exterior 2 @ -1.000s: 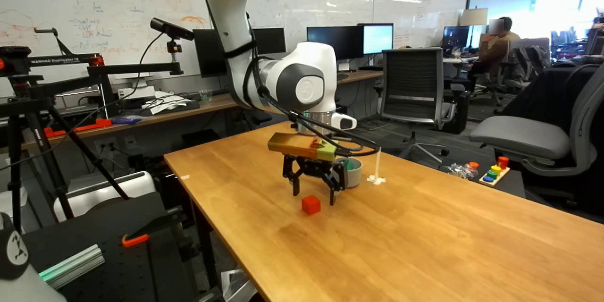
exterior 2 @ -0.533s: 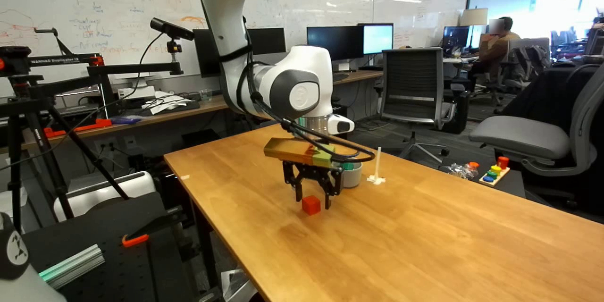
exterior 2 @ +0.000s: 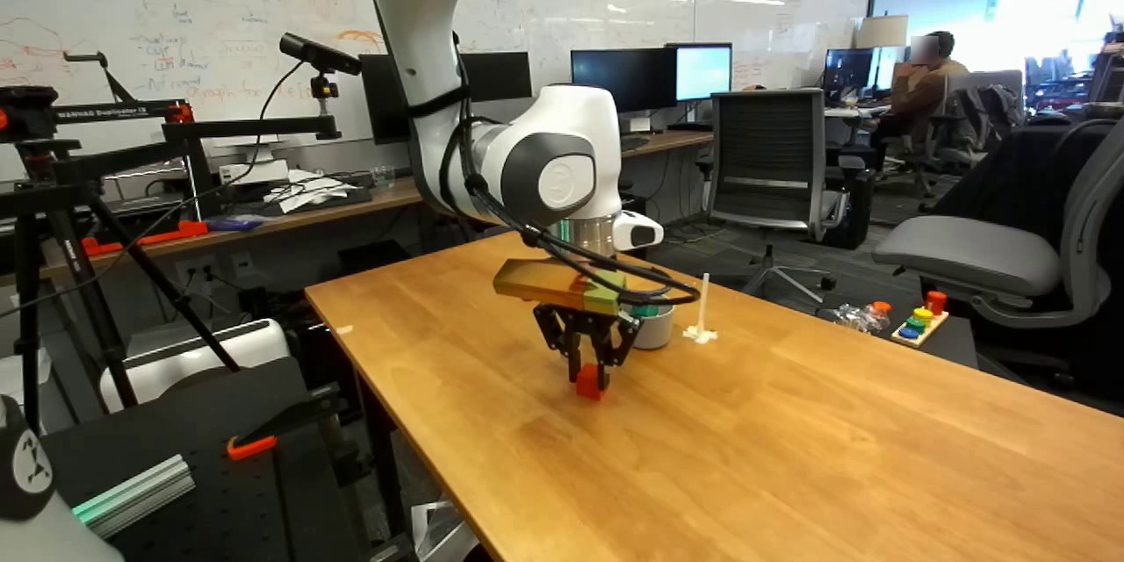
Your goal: Place the blocks inside the grey measuring cup
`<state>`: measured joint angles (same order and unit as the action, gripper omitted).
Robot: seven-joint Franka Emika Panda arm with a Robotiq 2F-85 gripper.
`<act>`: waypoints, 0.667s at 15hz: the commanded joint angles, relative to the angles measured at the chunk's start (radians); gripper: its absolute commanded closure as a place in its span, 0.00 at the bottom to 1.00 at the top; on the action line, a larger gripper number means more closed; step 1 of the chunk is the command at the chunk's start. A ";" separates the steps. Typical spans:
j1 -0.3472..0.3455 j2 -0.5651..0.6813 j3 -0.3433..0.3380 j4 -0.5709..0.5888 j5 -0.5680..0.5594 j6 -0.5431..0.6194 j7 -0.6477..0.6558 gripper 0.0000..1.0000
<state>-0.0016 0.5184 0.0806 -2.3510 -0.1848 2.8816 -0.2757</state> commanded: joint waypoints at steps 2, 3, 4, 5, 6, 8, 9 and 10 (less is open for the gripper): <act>0.008 -0.020 -0.023 -0.007 -0.007 0.018 0.021 0.88; 0.005 -0.021 -0.023 0.000 -0.002 0.015 0.023 0.88; 0.009 -0.028 -0.030 0.007 -0.005 0.014 0.028 0.88; 0.009 -0.034 -0.031 0.014 -0.005 0.012 0.029 0.88; 0.012 -0.041 -0.034 0.022 -0.006 0.009 0.032 0.88; 0.013 -0.055 -0.030 0.043 -0.004 0.001 0.031 0.88; 0.014 -0.061 -0.029 0.053 -0.004 -0.003 0.030 0.88; 0.014 -0.066 -0.026 0.065 -0.002 -0.006 0.030 0.88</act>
<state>-0.0007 0.4929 0.0577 -2.3049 -0.1848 2.8928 -0.2641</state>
